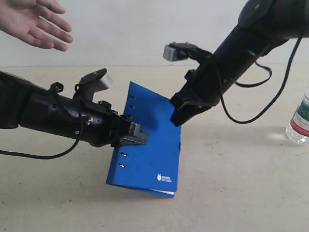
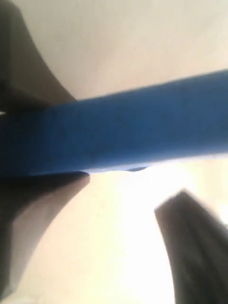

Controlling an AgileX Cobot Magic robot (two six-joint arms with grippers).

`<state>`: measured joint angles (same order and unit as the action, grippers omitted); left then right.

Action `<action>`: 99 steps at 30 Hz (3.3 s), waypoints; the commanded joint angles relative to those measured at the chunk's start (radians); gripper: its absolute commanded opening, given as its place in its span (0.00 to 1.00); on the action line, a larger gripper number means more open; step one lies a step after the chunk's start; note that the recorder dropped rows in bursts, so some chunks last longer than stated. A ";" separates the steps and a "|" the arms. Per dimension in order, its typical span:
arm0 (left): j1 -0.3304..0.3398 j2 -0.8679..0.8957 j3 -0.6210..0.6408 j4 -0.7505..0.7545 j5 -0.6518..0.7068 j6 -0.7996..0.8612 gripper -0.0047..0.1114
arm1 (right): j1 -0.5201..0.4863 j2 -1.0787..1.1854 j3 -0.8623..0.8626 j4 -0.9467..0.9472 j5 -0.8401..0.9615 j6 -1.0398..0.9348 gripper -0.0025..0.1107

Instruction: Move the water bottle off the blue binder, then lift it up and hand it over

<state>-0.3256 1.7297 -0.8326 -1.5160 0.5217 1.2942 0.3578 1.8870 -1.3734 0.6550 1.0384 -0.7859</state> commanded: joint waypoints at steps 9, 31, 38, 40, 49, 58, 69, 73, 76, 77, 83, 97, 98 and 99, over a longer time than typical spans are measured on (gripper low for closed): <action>-0.006 -0.346 0.331 0.024 -0.256 0.050 0.08 | 0.000 -0.440 -0.003 -0.185 -0.127 0.163 0.02; -0.083 -1.079 0.579 -0.085 -0.607 0.021 0.08 | 0.000 -1.010 0.091 -0.940 -0.172 0.802 0.02; -0.083 -1.053 0.565 -0.027 -0.619 0.021 0.20 | 0.000 -1.029 0.107 -0.960 -0.050 0.810 0.02; -0.083 -1.053 0.565 -0.027 -0.629 0.021 0.32 | 0.000 -1.029 0.107 -0.960 -0.048 0.810 0.02; -0.083 -1.079 0.521 -0.060 -1.088 0.028 0.26 | 0.000 -1.091 0.107 -0.955 -0.183 0.832 0.02; -0.080 -1.119 0.324 -0.102 -1.174 0.839 0.08 | 0.000 -1.208 0.107 -0.965 -0.056 0.850 0.02; -0.088 -1.730 0.134 -0.228 -1.228 0.718 0.08 | 0.000 -1.226 0.108 -0.973 0.024 0.829 0.02; -0.149 -1.726 0.271 -0.228 -0.937 0.450 0.08 | 0.000 -1.226 0.108 -0.975 -0.009 0.831 0.02; -0.196 -1.711 0.403 -0.228 -0.720 0.270 0.08 | 0.000 -1.226 0.108 -0.975 -0.009 0.840 0.02; -0.207 -1.706 0.449 -0.228 -0.668 0.231 0.08 | 0.000 -1.226 0.108 -0.971 -0.009 0.840 0.02; -0.225 -1.692 0.658 -0.228 -0.667 -0.104 0.08 | 0.000 -1.226 0.108 -0.971 -0.005 0.840 0.02; -0.225 -1.692 0.708 -0.228 -1.206 -0.008 0.08 | 0.000 -1.226 0.108 -0.959 0.026 0.841 0.02; -0.225 -1.692 0.703 -0.228 -1.183 -0.007 0.08 | 0.000 -1.226 0.108 -0.957 0.026 0.841 0.02; -0.225 -1.692 0.689 -0.228 -1.026 0.060 0.08 | 0.000 -1.226 0.108 -0.953 0.027 0.841 0.02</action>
<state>-0.5432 0.0351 -0.1307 -1.7455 -0.6418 1.2873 0.3595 0.6620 -1.2657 -0.3051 1.0621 0.0559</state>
